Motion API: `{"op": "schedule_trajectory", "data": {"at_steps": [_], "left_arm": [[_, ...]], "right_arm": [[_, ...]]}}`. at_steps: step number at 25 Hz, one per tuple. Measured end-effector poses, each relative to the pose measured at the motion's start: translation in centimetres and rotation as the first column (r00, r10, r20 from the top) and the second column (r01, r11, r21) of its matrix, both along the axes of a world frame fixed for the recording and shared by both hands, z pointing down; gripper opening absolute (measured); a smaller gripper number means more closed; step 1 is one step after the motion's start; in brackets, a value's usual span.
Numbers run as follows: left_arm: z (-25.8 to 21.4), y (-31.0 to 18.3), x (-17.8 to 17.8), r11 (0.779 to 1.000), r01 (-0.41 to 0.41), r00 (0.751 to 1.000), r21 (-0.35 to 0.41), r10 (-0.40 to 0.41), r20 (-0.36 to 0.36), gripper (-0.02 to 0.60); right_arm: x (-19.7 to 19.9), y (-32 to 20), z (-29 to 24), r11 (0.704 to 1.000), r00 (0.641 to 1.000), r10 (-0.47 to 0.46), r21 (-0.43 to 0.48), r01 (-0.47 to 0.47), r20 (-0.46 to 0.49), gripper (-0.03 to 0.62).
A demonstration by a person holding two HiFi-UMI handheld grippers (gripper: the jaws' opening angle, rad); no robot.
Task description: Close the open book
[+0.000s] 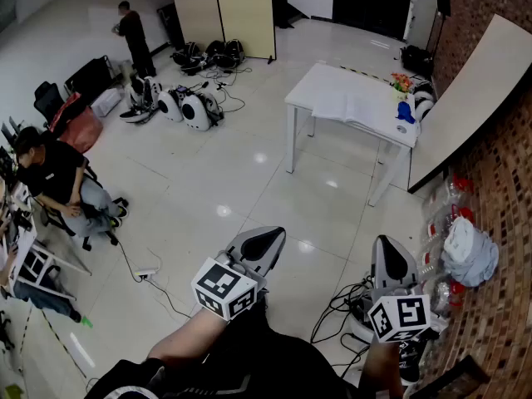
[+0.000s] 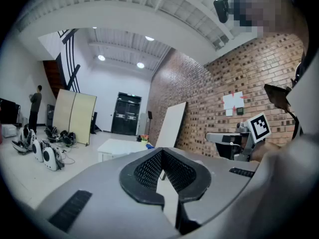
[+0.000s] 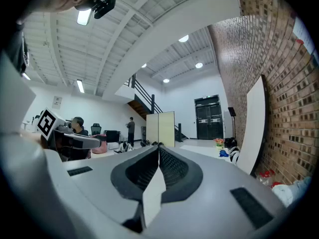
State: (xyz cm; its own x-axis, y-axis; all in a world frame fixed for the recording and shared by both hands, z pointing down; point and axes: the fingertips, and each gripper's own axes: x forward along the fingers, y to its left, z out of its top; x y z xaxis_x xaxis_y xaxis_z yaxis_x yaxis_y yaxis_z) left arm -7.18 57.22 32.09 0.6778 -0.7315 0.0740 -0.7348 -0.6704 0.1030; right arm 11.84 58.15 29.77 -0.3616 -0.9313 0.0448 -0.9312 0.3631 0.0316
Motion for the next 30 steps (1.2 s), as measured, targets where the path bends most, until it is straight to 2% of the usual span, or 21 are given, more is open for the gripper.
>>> {"op": "schedule_trajectory", "data": {"at_steps": [4,9,19,25,30], "left_arm": [[0.0,-4.0,-1.4,1.000,0.003,1.000,0.002,-0.003,-0.026,0.000],[-0.1,-10.4,-4.7,1.000,0.002,0.999,0.010,-0.001,-0.039,0.001],[0.4,-21.8,-9.4,0.999,-0.042,0.997,0.007,0.042,-0.066,0.001],[1.0,-26.3,-10.1,0.999,-0.048,0.995,-0.025,0.045,-0.088,0.000],[1.9,-30.7,-8.6,0.999,-0.040,0.996,-0.035,0.037,-0.082,0.000]], "right_arm": [[-1.1,-4.0,-0.2,1.000,1.000,0.006,-0.005,-0.007,-0.009,0.002],[-4.1,-9.6,-0.3,1.000,0.999,0.014,-0.006,-0.014,-0.043,0.002],[-8.6,-20.2,-0.4,0.999,0.997,0.043,-0.023,-0.044,-0.069,0.002],[-9.9,-24.9,-0.1,0.998,0.996,0.033,-0.057,-0.038,-0.078,0.002],[-9.0,-29.5,0.6,0.998,0.998,0.013,-0.056,-0.017,-0.064,0.002]]}}
